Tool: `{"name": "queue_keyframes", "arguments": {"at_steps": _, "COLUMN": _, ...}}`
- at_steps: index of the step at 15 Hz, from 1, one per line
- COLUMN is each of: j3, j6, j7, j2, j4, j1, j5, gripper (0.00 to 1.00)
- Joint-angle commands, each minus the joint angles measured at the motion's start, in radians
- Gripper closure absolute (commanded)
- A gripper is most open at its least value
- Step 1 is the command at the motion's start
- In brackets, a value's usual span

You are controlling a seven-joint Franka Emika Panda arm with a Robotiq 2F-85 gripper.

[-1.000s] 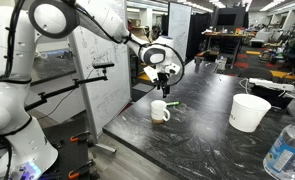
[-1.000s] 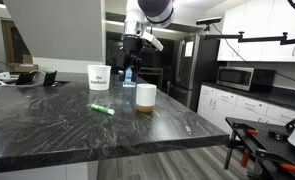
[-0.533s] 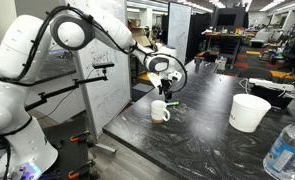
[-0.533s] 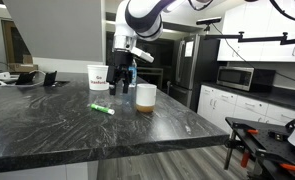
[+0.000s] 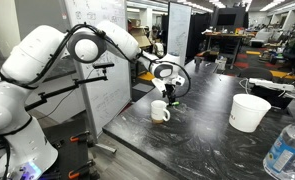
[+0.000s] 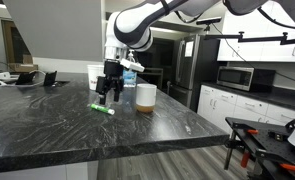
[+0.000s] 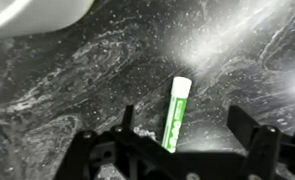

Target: Put the marker in the mug

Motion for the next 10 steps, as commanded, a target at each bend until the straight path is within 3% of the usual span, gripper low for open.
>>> {"name": "queue_keyframes", "arguments": {"at_steps": 1, "j3": 0.003, "j6": -0.04, "j7": -0.002, "j2": 0.062, "j4": 0.09, "j1": 0.006, "j5": -0.017, "gripper": 0.08}}
{"name": "queue_keyframes", "arguments": {"at_steps": 3, "j3": 0.004, "j6": -0.041, "j7": -0.004, "j2": 0.083, "j4": 0.108, "j1": 0.01, "j5": -0.022, "gripper": 0.1}}
{"name": "queue_keyframes", "arguments": {"at_steps": 4, "j3": 0.004, "j6": -0.045, "j7": -0.004, "j2": 0.092, "j4": 0.117, "j1": 0.012, "j5": -0.024, "gripper": 0.31}}
{"name": "queue_keyframes", "arguments": {"at_steps": 10, "j3": -0.005, "j6": -0.044, "j7": -0.01, "j2": 0.108, "j4": 0.129, "j1": 0.022, "j5": -0.06, "gripper": 0.74}}
